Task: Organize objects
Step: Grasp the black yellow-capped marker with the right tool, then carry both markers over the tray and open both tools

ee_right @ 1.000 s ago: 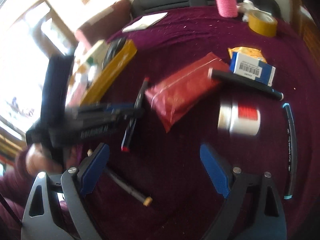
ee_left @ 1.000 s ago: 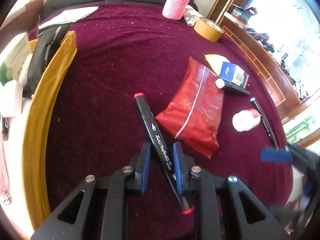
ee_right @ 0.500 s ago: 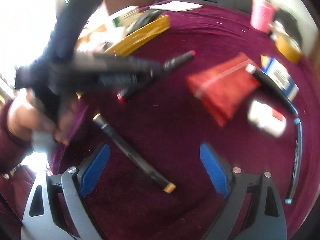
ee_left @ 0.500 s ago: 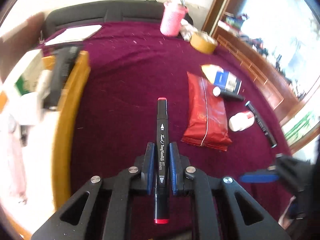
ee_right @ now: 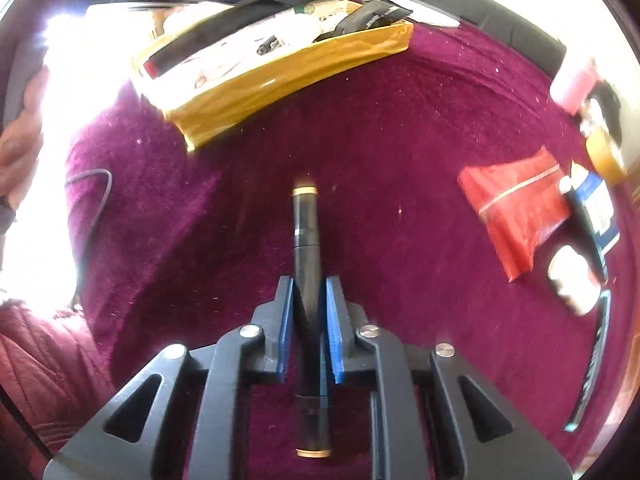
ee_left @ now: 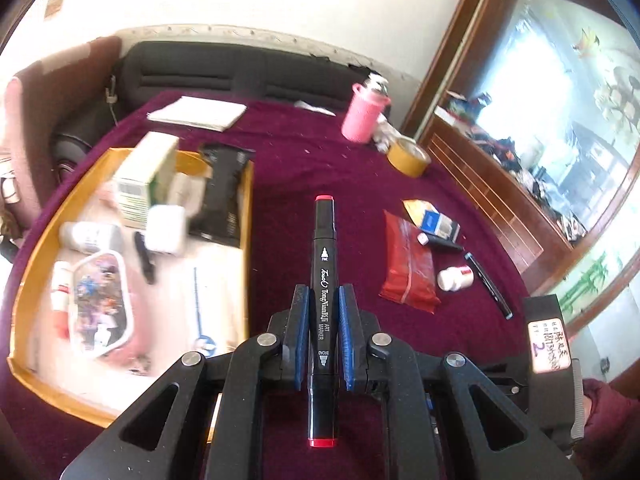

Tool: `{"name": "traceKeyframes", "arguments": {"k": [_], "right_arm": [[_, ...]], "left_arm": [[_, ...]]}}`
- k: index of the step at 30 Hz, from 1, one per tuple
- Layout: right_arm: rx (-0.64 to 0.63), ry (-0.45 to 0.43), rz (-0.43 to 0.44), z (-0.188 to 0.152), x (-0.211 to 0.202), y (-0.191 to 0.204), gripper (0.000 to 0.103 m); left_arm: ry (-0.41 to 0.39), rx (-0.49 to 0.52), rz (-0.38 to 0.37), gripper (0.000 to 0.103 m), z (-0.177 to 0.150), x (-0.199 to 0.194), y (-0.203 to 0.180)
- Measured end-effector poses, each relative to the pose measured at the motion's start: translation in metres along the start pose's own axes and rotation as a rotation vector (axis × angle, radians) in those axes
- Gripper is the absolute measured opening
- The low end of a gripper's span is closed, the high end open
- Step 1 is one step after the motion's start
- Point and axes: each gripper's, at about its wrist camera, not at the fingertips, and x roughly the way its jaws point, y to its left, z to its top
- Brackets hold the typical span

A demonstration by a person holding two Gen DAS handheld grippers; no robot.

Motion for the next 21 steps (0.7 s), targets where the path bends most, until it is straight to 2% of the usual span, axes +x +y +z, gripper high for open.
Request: {"name": "traceKeyframes", "arguments": {"k": [6, 10, 15, 21], "right_arm": [[0.15, -0.05, 0.087, -0.004, -0.021, 0.001, 0.013], [0.243, -0.105, 0.178, 0.011, -0.036, -0.006, 0.013], [0.307, -0.19, 0.284, 0.051, -0.054, -0.013, 0.013], [0.261, -0.238, 0.332, 0.109, -0.056, 0.008, 0.013]], "left_arm": [[-0.06, -0.068, 0.044, 0.011, 0.0, -0.033, 0.042], [-0.083, -0.107, 0.09, 0.011, 0.0, -0.047, 0.072], [-0.071, -0.141, 0.142, 0.012, 0.006, -0.047, 0.106], [-0.046, -0.13, 0.209, 0.012, 0.01, -0.034, 0.133]]}}
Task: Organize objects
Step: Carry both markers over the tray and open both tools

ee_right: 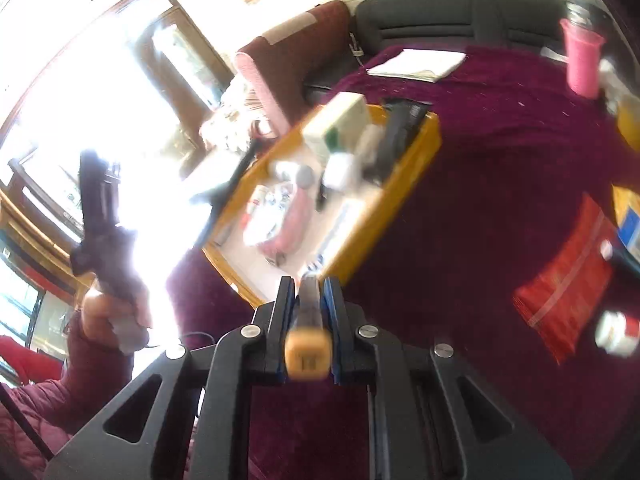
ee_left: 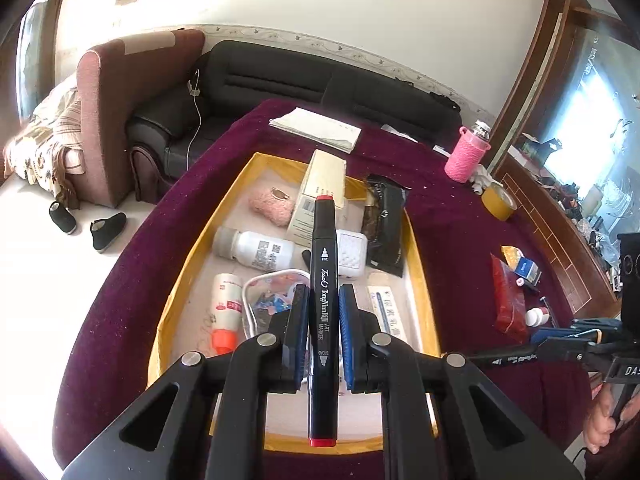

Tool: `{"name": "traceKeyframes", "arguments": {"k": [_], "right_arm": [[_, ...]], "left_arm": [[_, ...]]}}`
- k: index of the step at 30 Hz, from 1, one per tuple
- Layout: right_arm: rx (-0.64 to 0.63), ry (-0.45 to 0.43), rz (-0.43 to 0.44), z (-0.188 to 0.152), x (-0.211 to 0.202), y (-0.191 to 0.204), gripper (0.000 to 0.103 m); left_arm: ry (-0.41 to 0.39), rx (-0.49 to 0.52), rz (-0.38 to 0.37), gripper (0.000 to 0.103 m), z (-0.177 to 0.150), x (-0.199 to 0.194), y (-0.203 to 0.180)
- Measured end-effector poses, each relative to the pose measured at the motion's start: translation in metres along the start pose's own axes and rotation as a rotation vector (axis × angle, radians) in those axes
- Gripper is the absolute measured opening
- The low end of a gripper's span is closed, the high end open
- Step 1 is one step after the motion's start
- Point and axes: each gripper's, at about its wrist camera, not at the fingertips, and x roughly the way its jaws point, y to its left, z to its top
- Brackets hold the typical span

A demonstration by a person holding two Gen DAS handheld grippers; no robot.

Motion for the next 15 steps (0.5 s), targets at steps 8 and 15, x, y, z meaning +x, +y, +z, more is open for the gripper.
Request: {"name": "traceKeyframes", "arguments": {"k": [8, 15], "right_arm": [[-0.007, 0.102, -0.039, 0.057, 0.08, 0.007, 0.013], [0.072, 0.153, -0.077, 0.092, 0.128, -0.016, 0.013]], "left_arm": [[0.033, -0.01, 0.042, 0.012, 0.024, 0.028, 0.03], [0.112, -0.001, 0.069, 0.012, 0.043, 0.062, 0.042]]}}
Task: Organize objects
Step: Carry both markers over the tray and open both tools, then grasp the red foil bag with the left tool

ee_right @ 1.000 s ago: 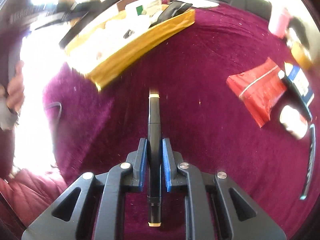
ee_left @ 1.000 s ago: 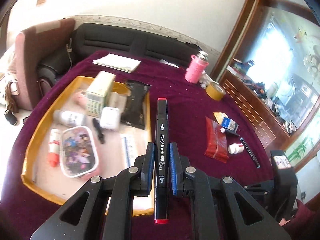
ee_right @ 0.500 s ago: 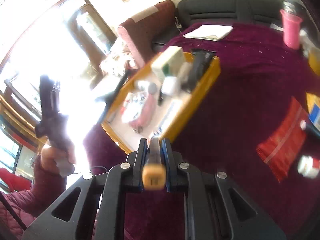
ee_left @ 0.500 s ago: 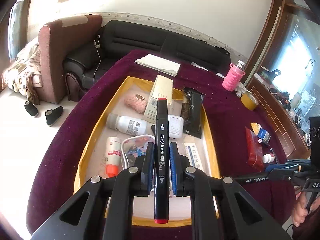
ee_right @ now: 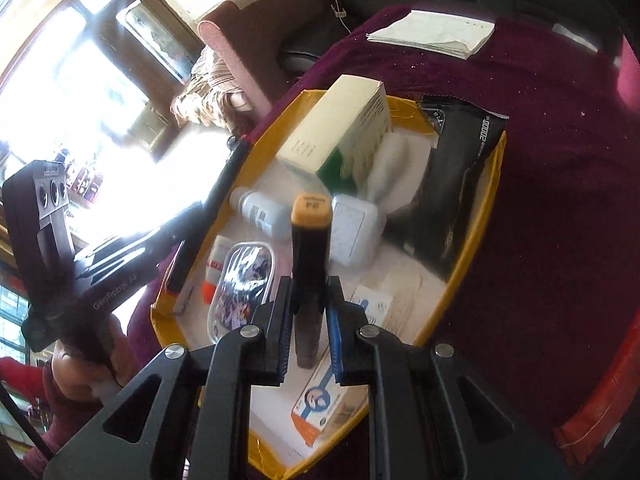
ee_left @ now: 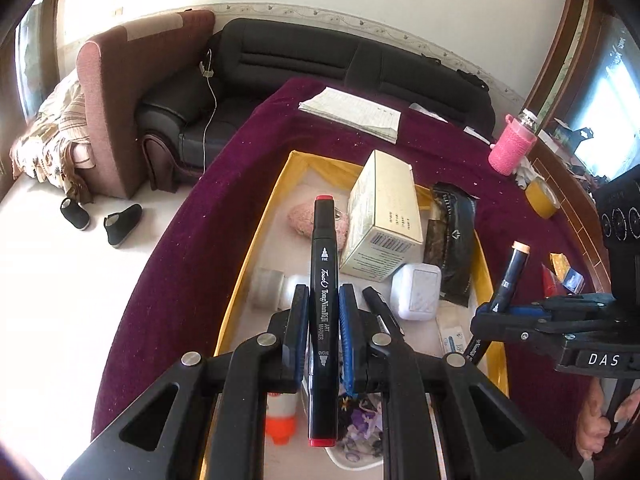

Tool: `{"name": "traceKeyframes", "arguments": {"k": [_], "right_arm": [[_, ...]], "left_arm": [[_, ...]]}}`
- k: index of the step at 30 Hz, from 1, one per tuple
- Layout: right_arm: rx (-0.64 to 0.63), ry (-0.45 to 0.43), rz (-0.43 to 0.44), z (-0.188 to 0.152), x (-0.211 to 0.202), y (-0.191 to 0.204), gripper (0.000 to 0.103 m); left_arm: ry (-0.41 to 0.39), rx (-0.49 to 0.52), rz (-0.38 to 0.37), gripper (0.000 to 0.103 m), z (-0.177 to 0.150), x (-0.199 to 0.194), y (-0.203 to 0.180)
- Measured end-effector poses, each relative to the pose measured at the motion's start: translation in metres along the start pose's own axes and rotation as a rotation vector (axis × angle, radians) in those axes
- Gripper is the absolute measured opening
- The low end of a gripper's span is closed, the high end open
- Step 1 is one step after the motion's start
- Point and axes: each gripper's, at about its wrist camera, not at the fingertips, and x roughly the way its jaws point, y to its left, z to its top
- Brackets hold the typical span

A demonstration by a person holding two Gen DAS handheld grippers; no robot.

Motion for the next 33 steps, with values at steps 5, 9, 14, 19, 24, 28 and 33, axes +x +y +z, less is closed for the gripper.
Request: {"name": "traceKeyframes", "arguments": {"k": [5, 9, 14, 19, 24, 28, 33], "right_arm": [[0.024, 0.018, -0.073, 0.013, 0.017, -0.012, 0.014], [0.076, 0.028, -0.1, 0.017, 0.027, -0.03, 0.014], [0.132, 0.034, -0.095, 0.021, 0.031, -0.043, 0.017], [0.145, -0.012, -0.054, 0.023, 0.021, -0.04, 0.031], [0.078, -0.117, -0.103, 0.022, -0.02, -0.017, 0.039], [-0.034, -0.25, -0.256, 0.007, -0.077, 0.007, 0.056], [-0.124, -0.608, -0.51, -0.042, -0.152, 0.025, 0.093]], "left_arm": [[0.054, -0.016, 0.026, 0.012, 0.012, 0.023, 0.008], [0.059, -0.025, 0.006, 0.012, 0.015, 0.03, 0.009], [0.041, -0.069, -0.044, 0.018, 0.019, 0.029, 0.014], [0.0, -0.078, -0.04, 0.045, 0.019, 0.017, 0.012], [-0.058, -0.071, -0.033, 0.055, 0.016, -0.017, -0.006], [-0.153, 0.018, 0.003, 0.062, 0.006, -0.053, -0.044], [-0.219, 0.088, 0.011, 0.062, -0.01, -0.079, -0.091]]}}
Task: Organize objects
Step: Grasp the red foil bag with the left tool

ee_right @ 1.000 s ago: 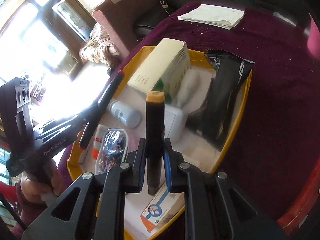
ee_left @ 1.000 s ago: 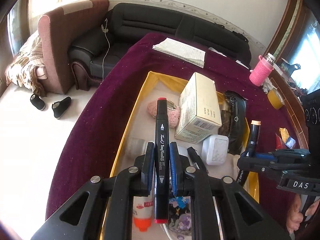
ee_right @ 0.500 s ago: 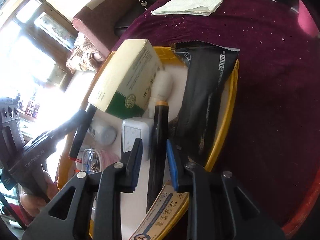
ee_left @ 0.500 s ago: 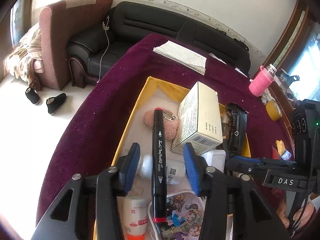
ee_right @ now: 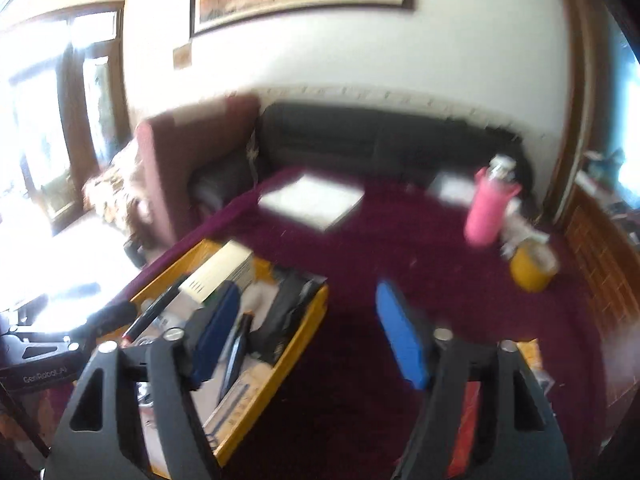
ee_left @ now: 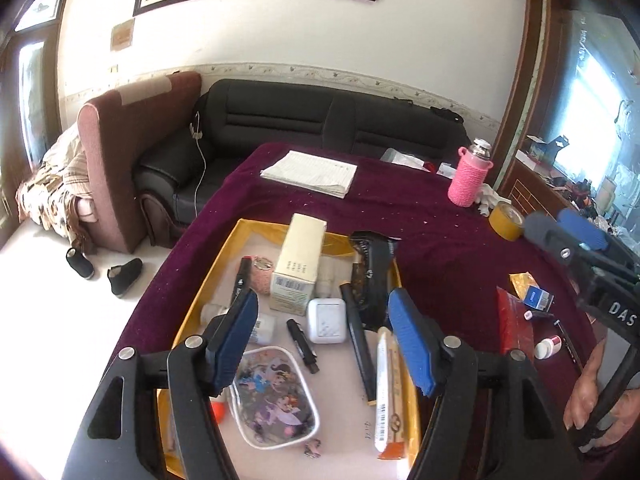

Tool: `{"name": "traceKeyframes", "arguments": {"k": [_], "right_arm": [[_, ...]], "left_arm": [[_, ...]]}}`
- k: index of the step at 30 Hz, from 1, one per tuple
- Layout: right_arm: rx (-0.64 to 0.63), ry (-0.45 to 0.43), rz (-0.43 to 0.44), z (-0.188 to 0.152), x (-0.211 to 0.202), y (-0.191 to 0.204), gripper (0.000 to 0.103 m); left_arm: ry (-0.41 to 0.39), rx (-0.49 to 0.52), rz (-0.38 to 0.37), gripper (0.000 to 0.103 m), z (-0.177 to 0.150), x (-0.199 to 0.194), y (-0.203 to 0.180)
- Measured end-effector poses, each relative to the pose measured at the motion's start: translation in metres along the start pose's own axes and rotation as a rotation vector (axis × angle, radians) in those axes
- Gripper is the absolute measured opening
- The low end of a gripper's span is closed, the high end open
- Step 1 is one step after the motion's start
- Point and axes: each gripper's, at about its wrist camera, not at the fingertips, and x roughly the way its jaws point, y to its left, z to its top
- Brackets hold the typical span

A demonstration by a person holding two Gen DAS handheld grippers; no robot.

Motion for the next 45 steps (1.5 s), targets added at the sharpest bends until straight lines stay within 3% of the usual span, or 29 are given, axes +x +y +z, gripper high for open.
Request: {"name": "traceKeyframes", "arguments": {"k": [1, 3, 8, 14, 23, 32, 41, 45], "right_arm": [[0.015, -0.082, -0.044, -0.005, -0.015, -0.008, 0.103], [0.075, -0.186, -0.084, -0.019, -0.035, -0.032, 0.103], [0.248, 0.084, -0.112, -0.052, -0.003, -0.1, 0.103], [0.333, 0.136, -0.187, -0.086, -0.014, -0.165, 0.103], [0.485, 0.128, -0.235, -0.117, -0.051, -0.241, 0.103], [0.525, 0.086, -0.262, -0.121, -0.062, -0.28, 0.103], [0.533, 0.101, -0.289, -0.128, -0.027, -0.302, 0.103], [0.515, 0.115, -0.323, -0.14, -0.018, -0.298, 0.103]], "left_arm": [[-0.007, 0.011, 0.002, 0.062, -0.002, -0.003, -0.01], [-0.019, 0.034, 0.009, 0.062, -0.006, -0.007, -0.03], [-0.009, 0.093, 0.018, 0.062, -0.016, -0.01, -0.075], [0.02, 0.167, 0.017, 0.062, -0.03, -0.009, -0.12], [0.105, 0.257, -0.02, 0.062, -0.046, 0.014, -0.182], [0.234, 0.3, -0.102, 0.062, -0.066, 0.054, -0.22], [0.338, 0.358, -0.137, 0.061, -0.08, 0.113, -0.267], [0.323, 0.397, -0.162, 0.061, -0.082, 0.132, -0.293]]}}
